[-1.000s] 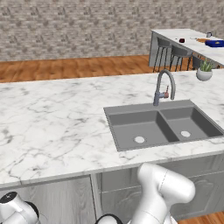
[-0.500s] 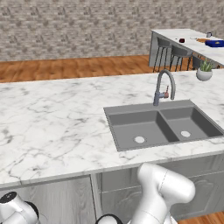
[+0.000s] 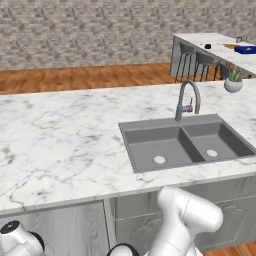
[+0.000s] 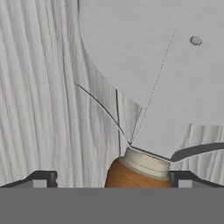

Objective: Take the pizza cutter from the drawer on the left and place it on the dining counter for cutting.

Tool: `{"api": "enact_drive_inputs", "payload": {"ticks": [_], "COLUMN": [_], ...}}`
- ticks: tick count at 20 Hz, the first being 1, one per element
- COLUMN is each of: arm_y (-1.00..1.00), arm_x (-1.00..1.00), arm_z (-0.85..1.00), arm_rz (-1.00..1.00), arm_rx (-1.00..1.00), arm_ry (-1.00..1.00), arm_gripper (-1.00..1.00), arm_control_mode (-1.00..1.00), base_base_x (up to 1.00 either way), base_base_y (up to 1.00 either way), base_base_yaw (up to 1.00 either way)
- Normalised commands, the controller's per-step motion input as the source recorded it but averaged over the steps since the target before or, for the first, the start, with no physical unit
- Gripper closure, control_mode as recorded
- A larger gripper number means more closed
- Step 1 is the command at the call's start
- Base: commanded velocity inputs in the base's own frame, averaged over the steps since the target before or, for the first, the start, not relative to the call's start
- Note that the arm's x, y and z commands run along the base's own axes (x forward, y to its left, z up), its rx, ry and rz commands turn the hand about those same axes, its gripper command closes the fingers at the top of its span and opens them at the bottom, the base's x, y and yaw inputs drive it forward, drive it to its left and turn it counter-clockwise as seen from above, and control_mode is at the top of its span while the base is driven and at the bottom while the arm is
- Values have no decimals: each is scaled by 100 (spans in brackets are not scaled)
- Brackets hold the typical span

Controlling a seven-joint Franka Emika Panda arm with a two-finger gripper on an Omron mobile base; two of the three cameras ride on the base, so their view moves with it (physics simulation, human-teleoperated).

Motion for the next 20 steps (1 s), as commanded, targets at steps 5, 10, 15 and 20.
{"api": "enact_drive_inputs", "payload": {"ticks": [5,10,15,20], "arm_y": [0,0,0,0], "arm_x": [0,0,0,0], "arm_z": [-4,0,0,0], "arm_rz": [0,0,0,0], "arm_rx": [0,0,0,0], "arm_ry": [0,0,0,0], "arm_gripper": [100,100,100,100], "arm_control_mode": [-100,-100,-100,-100], "base_base_x": [0,0,0,0], "base_base_y": [0,0,0,0], "base_base_yaw": [0,0,0,0]}}
